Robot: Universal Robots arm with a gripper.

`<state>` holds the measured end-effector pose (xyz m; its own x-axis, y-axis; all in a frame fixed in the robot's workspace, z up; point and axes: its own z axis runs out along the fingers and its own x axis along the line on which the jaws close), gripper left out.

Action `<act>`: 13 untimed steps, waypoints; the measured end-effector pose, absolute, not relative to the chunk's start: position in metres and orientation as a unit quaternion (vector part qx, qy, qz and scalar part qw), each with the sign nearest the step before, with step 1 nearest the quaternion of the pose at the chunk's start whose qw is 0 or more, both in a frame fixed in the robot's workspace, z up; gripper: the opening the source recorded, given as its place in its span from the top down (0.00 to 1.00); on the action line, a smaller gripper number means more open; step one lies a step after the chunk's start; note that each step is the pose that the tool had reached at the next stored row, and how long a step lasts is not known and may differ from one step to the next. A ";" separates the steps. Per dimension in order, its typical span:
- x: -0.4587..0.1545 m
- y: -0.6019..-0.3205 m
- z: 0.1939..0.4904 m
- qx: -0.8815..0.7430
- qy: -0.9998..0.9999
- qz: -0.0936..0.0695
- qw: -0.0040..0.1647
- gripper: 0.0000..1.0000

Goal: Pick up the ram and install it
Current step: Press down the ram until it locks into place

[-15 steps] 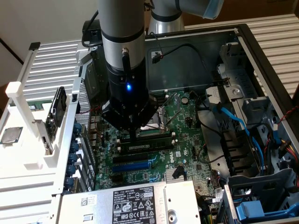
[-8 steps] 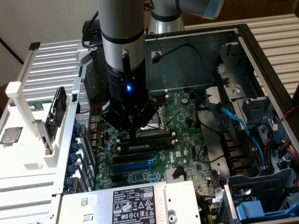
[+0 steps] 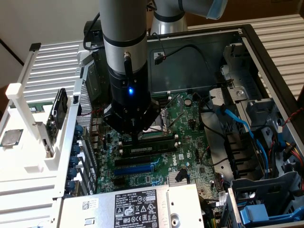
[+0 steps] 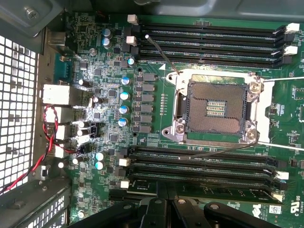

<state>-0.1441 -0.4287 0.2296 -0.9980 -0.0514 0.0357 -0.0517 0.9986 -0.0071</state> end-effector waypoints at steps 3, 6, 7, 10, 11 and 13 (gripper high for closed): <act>-0.144 -0.429 0.229 0.026 -1.000 0.004 0.018 0.90; -0.144 -0.429 0.229 0.026 -1.000 0.004 0.018 0.90; -0.144 -0.429 0.229 0.026 -1.000 0.004 0.018 0.90; -0.144 -0.429 0.228 0.026 -1.000 0.004 0.018 0.90; -0.144 -0.429 0.228 0.026 -1.000 0.004 0.018 0.90; -0.144 -0.429 0.228 0.026 -1.000 0.004 0.018 0.90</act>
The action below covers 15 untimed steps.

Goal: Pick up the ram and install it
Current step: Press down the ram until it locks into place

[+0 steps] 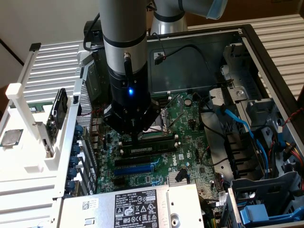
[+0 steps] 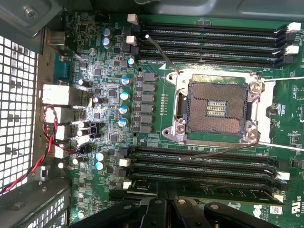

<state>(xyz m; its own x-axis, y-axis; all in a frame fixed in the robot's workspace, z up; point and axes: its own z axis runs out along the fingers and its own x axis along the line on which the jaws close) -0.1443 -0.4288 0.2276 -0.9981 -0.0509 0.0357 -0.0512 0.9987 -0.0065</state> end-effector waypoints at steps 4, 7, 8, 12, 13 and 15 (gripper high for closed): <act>-0.144 -0.429 0.228 0.025 -1.000 0.003 0.018 0.90; -0.144 -0.429 0.230 0.025 -1.000 0.002 0.017 0.90; -0.144 -0.430 0.233 0.025 -1.000 0.002 0.018 0.90; -0.144 -0.430 0.243 0.025 -1.000 0.002 0.018 0.90; -0.144 -0.430 0.245 0.025 -1.000 0.002 0.018 0.90; -0.144 -0.431 0.247 0.025 -1.000 0.002 0.017 0.90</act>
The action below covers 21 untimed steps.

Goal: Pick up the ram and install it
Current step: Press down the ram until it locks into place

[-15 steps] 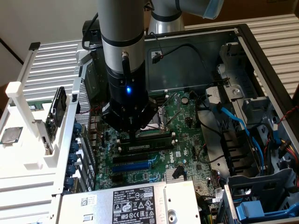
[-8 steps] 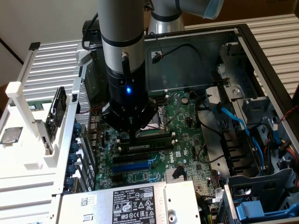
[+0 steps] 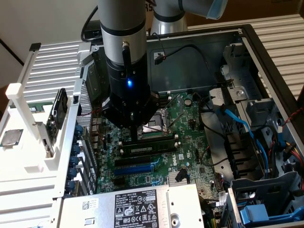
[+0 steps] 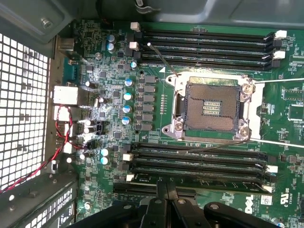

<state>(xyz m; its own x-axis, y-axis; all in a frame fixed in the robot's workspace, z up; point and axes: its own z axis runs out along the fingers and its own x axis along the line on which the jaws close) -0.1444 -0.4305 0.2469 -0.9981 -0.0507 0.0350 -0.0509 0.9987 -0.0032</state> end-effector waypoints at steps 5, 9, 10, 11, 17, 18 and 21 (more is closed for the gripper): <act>-0.144 -0.431 0.247 0.025 -1.000 0.002 0.017 0.90; -0.143 -0.431 0.247 0.025 -1.000 0.001 0.017 0.90; -0.143 -0.431 0.247 0.025 -1.000 0.001 0.017 0.90; -0.143 -0.431 0.247 0.025 -1.000 0.001 0.017 0.90; -0.133 -0.431 0.248 0.025 -1.000 0.000 0.017 0.90; -0.130 -0.431 0.248 0.025 -1.000 0.000 0.017 0.90; -0.122 -0.431 0.248 0.025 -1.000 0.000 0.017 0.90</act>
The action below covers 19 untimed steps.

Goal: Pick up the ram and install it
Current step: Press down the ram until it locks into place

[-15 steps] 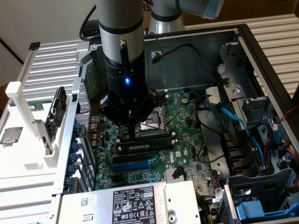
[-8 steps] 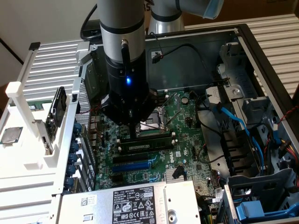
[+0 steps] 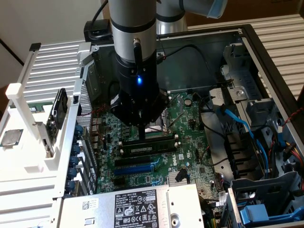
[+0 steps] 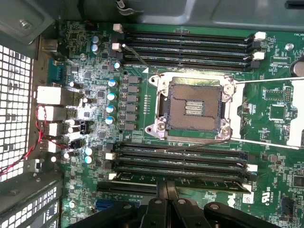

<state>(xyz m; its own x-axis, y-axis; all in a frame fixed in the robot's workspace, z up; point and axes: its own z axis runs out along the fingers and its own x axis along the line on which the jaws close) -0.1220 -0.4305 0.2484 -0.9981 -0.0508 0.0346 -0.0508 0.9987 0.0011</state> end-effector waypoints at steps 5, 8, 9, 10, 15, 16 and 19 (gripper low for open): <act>-0.111 -0.431 0.249 0.025 -1.000 0.000 0.017 0.90; -0.108 -0.431 0.249 0.025 -1.000 0.000 0.017 0.90; -0.108 -0.431 0.249 0.025 -1.000 0.000 0.017 0.90; -0.107 -0.431 0.249 0.025 -1.000 0.000 0.017 0.90; -0.105 -0.431 0.249 0.025 -1.000 0.000 0.017 0.90; -0.104 -0.431 0.249 0.025 -1.000 0.000 0.017 0.90; -0.103 -0.431 0.249 0.025 -1.000 0.000 0.017 0.90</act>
<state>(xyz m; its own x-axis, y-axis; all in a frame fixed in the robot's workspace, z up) -0.1028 -0.4306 0.2492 -0.9981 -0.0508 0.0346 -0.0508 0.9987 0.0011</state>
